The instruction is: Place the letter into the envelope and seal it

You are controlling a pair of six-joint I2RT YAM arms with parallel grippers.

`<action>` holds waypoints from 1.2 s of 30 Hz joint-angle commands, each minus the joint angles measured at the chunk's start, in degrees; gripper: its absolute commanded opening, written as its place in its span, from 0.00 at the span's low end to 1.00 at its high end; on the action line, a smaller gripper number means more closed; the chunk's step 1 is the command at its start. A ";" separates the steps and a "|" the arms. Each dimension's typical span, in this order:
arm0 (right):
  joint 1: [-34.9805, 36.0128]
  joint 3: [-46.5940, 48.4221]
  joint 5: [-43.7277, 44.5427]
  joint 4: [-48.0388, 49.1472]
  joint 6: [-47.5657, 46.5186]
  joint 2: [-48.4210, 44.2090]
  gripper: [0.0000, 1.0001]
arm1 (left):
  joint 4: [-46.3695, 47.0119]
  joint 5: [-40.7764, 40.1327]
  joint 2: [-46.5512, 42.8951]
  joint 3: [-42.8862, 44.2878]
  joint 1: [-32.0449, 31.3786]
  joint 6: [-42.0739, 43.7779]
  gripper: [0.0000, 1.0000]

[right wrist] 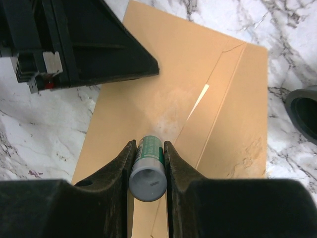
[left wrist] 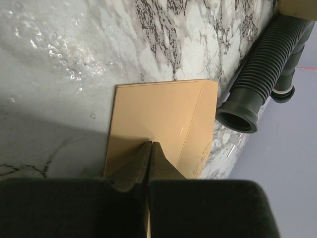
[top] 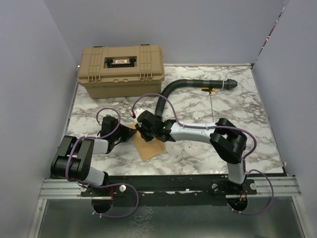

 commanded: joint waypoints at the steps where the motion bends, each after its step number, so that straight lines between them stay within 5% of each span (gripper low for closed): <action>1: 1.74 -0.56 0.53 -2.26 1.58 1.70 0.01 | -12.34 -0.65 3.32 -3.89 0.62 1.04 0.00; 29: 1.73 7.36 8.38 -5.93 2.90 7.92 0.01 | -15.18 2.19 6.19 -1.41 2.26 6.30 0.00; 36: 1.89 1.94 6.71 -6.80 2.82 3.46 0.00 | -14.79 0.59 5.67 -1.20 2.33 2.48 0.00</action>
